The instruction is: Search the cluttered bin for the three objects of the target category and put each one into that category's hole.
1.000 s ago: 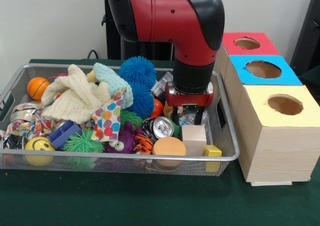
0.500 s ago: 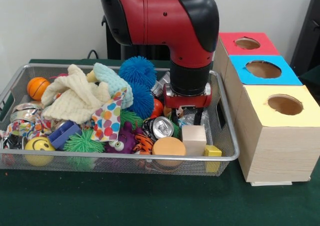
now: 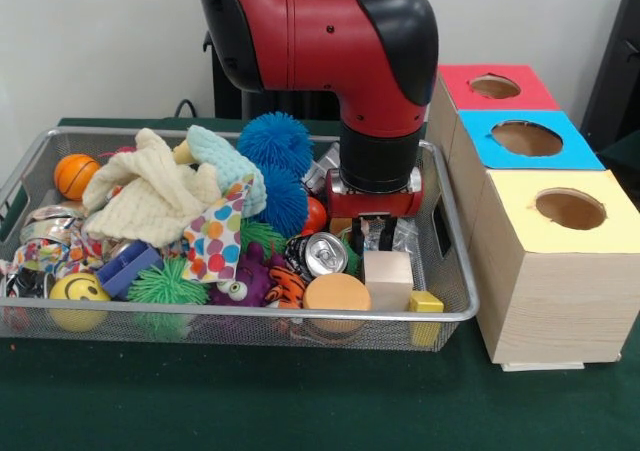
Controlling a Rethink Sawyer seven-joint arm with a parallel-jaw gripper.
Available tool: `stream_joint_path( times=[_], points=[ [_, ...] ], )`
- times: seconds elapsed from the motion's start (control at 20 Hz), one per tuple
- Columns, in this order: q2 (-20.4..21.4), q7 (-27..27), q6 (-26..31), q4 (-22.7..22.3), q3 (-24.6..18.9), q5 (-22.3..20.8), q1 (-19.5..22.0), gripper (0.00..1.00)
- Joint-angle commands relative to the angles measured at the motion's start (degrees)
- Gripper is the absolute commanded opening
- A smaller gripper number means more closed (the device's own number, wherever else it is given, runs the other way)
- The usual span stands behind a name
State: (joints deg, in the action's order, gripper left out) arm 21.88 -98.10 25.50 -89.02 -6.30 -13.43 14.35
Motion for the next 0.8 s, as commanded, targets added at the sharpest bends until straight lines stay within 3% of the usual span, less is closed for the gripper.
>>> stream_joint_path(
  times=[0.05,0.3,0.8],
  points=[
    [-13.62,-6.59,-9.62,3.35,-1.61,-1.84,0.49,0.00],
    [-12.40,-5.34,-9.64,2.43,-2.10,-2.71,0.99,0.00],
    [-4.14,-4.22,-2.90,-2.36,-1.01,-2.58,0.69,0.00]
  ],
)
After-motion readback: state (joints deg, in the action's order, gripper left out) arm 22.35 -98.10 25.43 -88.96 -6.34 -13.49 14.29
